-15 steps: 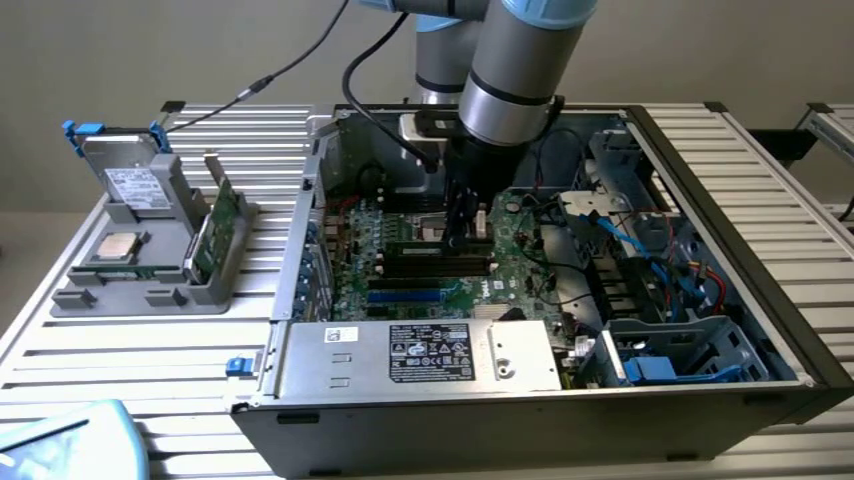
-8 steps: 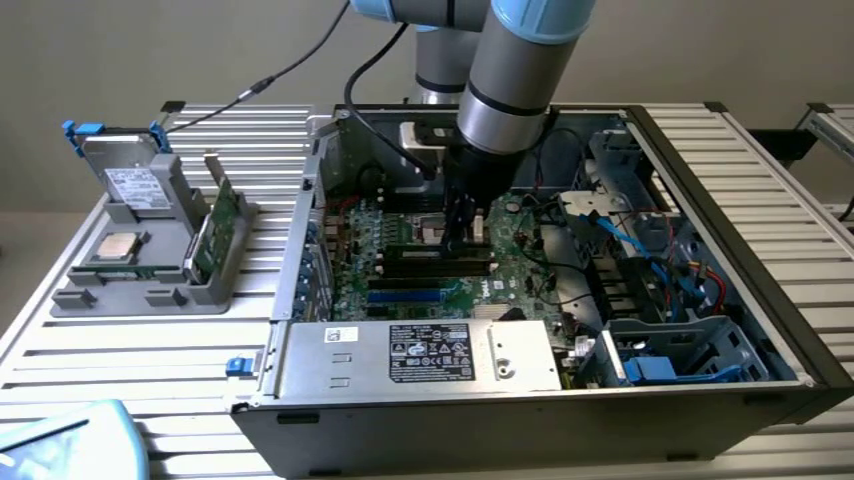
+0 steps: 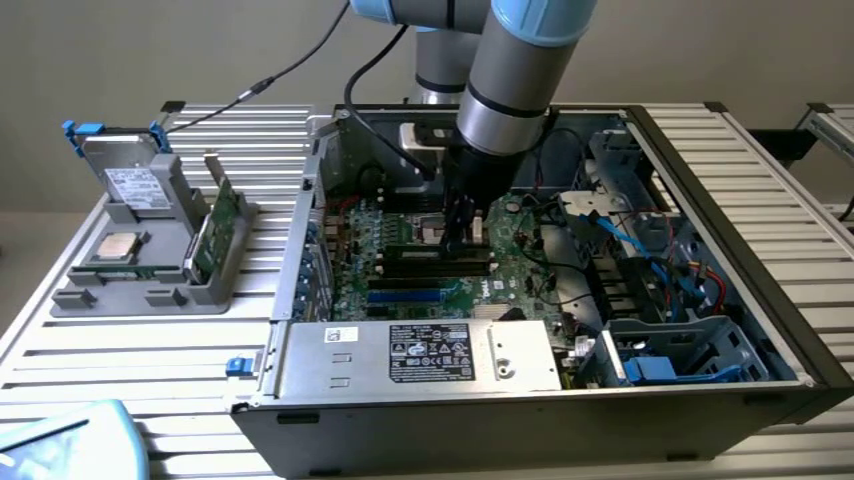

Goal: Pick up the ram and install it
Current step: 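Insert the ram into the slot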

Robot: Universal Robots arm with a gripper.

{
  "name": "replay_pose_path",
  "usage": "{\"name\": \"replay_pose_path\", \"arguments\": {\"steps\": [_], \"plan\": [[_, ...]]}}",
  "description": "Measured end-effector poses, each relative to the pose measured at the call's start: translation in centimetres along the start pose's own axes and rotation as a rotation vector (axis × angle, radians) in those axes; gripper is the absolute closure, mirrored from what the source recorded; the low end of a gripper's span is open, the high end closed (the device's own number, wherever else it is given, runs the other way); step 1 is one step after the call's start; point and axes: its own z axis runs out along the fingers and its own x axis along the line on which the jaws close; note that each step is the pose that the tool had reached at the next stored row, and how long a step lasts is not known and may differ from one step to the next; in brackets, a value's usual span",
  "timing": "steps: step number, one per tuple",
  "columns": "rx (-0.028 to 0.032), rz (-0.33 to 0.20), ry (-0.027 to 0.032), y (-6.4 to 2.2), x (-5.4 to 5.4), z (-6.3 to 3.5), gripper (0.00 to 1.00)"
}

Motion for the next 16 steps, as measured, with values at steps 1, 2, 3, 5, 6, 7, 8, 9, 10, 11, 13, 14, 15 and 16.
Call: {"name": "replay_pose_path", "arguments": {"steps": [1, 2, 3, 5, 6, 7, 8, 9, 10, 11, 13, 14, 15, 16], "plan": [[0.0031, 0.000, -0.0001, 0.01, 0.0, -0.07, 0.86], [0.0055, 0.000, 0.0001, 0.02, 0.0, -0.12, 0.86], [0.0093, 0.000, 0.0002, 0.02, 0.0, -0.12, 0.86], [0.0202, 0.000, 0.0015, 0.07, 0.0, -0.13, 0.86], [0.0263, 0.000, 0.0022, 0.11, 0.0, -0.12, 0.86], [0.0328, 0.000, 0.0033, 0.22, 0.0, -0.10, 0.86], [0.0360, 0.000, 0.0039, 0.40, 0.0, -0.07, 0.86], [0.0369, 0.000, 0.0041, 0.57, 0.0, -0.04, 0.86], [0.0368, 0.000, 0.0042, 0.76, 0.0, -0.01, 0.86], [0.0369, 0.000, 0.0044, 0.92, -0.1, 0.03, 0.86], [0.0369, 0.000, 0.0049, 1.04, -0.1, 0.08, 0.86], [0.0369, 0.000, 0.0053, 1.03, -0.1, 0.10, 0.86], [0.0369, 0.000, 0.0055, 1.03, -0.1, 0.12, 0.86], [0.0369, 0.000, 0.0056, 1.03, -0.1, 0.14, 0.86]]}}
